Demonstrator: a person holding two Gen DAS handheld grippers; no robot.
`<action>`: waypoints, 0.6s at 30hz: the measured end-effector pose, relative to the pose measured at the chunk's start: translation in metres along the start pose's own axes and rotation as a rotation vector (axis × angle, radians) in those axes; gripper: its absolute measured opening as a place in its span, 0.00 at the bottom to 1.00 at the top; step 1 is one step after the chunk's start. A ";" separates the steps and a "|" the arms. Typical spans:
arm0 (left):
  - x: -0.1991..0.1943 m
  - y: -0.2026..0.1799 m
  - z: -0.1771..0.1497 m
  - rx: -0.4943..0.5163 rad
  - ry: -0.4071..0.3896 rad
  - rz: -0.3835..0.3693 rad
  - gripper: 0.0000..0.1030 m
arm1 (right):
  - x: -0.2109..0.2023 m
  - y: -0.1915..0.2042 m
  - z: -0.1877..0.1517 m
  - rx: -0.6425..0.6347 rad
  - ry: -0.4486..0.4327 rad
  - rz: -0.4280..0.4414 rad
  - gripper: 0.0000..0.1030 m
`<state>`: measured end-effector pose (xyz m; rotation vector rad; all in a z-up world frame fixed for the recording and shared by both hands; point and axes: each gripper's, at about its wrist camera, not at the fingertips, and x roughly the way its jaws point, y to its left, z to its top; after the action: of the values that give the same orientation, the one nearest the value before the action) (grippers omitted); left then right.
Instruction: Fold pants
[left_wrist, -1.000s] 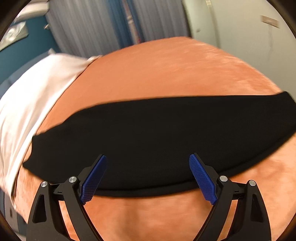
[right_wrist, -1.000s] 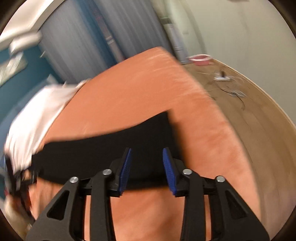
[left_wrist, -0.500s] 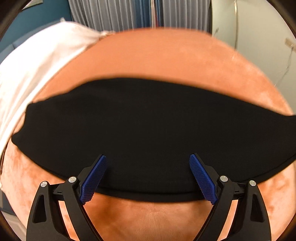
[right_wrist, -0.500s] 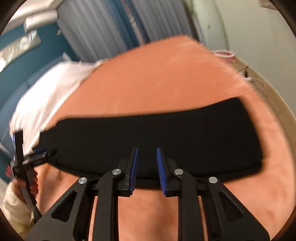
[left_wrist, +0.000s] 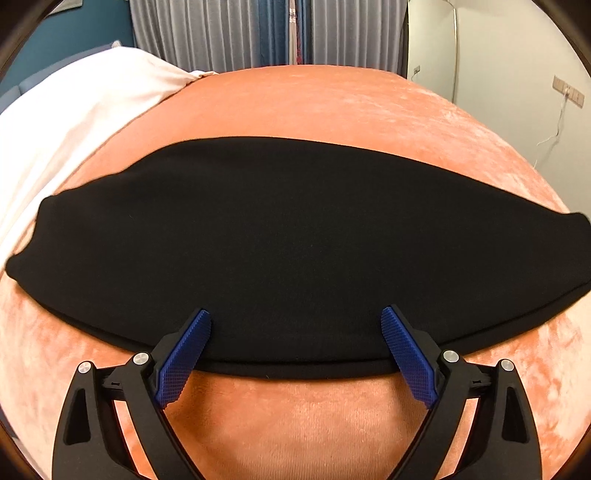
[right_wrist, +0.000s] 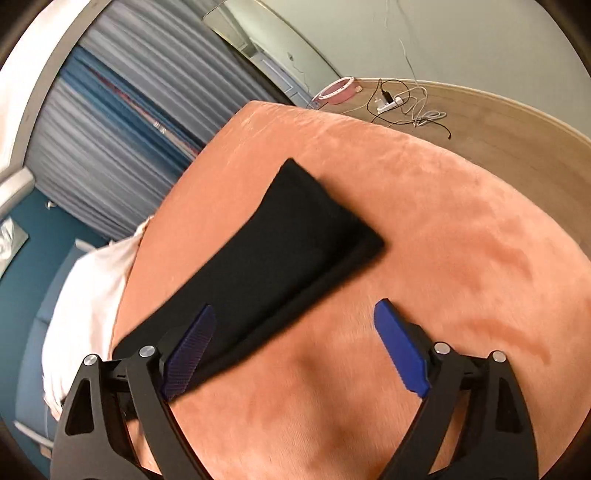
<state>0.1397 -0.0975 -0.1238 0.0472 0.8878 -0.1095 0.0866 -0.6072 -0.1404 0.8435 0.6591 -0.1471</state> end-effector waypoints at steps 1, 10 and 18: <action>0.000 0.003 -0.002 -0.013 -0.005 -0.015 0.89 | 0.005 0.002 0.005 -0.006 -0.004 -0.009 0.84; -0.001 0.001 -0.007 -0.016 -0.034 -0.020 0.89 | 0.022 0.014 -0.013 0.080 -0.011 -0.054 0.11; -0.001 0.007 -0.007 -0.034 -0.047 -0.043 0.89 | 0.011 0.127 -0.028 -0.161 -0.002 0.035 0.10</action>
<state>0.1344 -0.0894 -0.1274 -0.0057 0.8437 -0.1350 0.1291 -0.5009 -0.0784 0.6994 0.6445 -0.0621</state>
